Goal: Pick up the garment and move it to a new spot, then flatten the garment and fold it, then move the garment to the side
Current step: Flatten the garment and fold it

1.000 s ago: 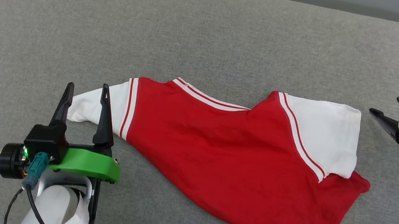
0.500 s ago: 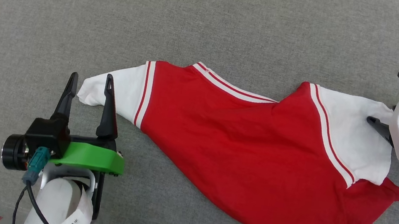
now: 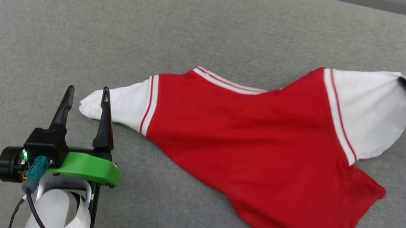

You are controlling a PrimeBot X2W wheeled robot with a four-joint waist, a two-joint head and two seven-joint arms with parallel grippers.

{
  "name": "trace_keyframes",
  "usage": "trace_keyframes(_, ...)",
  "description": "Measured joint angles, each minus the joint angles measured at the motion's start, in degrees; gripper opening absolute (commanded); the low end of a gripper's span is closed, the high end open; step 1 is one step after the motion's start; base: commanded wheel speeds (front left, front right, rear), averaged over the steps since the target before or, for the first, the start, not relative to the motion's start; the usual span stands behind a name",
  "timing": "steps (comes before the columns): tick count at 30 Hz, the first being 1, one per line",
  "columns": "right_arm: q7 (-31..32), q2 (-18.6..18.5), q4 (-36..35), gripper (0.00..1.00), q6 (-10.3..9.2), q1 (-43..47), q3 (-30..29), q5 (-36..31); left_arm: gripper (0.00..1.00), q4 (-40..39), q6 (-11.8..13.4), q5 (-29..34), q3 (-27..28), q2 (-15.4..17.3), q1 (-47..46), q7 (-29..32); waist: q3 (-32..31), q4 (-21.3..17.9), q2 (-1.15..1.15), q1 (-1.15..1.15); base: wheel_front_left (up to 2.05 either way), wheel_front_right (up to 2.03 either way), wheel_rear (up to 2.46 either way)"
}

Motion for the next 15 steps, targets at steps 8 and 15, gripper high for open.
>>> trace_keyframes(8, -3.1, -5.5, 4.8, 0.0, 0.0, 1.4, -4.0, 4.2, 1.0, 0.7, -0.6, 0.8, 0.0, -0.1, 0.2, 0.0, -1.4, -2.5, 0.0, 0.0, 0.0, 0.0, 0.0)
trace_keyframes(15, -4.3, -5.5, 16.2, 0.0, 0.0, 6.8, -6.1, 7.4, 1.0, 1.2, -1.0, 0.8, -1.0, -0.2, 0.2, 0.0, 0.0, -2.4, 0.0, 0.0, 0.0, 0.0, 0.0)
